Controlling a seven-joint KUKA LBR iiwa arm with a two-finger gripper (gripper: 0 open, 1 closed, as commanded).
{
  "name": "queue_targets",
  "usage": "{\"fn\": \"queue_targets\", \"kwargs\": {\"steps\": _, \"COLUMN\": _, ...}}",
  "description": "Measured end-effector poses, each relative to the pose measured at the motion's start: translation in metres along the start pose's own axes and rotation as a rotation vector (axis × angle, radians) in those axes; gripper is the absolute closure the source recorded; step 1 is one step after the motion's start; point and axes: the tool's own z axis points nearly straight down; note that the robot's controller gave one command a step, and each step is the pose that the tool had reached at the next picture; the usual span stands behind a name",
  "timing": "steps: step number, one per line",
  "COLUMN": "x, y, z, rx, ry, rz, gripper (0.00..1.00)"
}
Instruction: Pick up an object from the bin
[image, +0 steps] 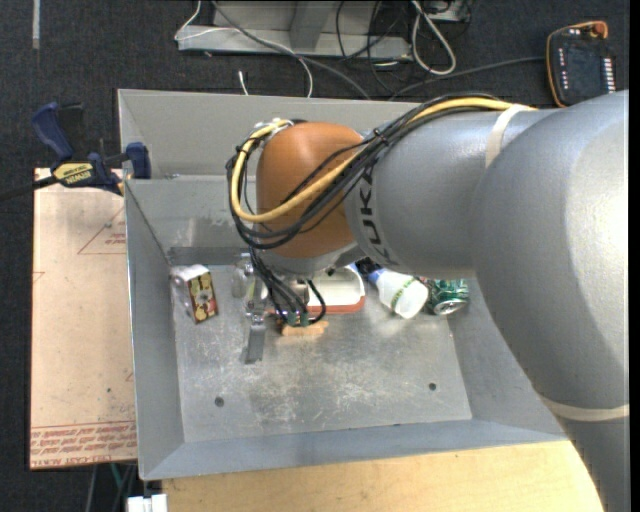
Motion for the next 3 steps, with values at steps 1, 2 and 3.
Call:
{"fn": "queue_targets", "kwargs": {"steps": 1, "x": -0.002, "y": -0.001, "z": -0.004, "rx": -0.001, "ry": -0.007, "rz": 0.004, "gripper": 0.0}}
{"fn": "queue_targets", "kwargs": {"steps": 2, "x": -0.026, "y": -0.103, "z": 0.067, "rx": 0.0, "ry": -0.009, "rz": -0.039, "gripper": 0.0}}
{"fn": "queue_targets", "kwargs": {"steps": 3, "x": -0.028, "y": -0.108, "z": 0.002, "rx": -0.009, "ry": -0.019, "rz": 0.015, "gripper": 0.0}}
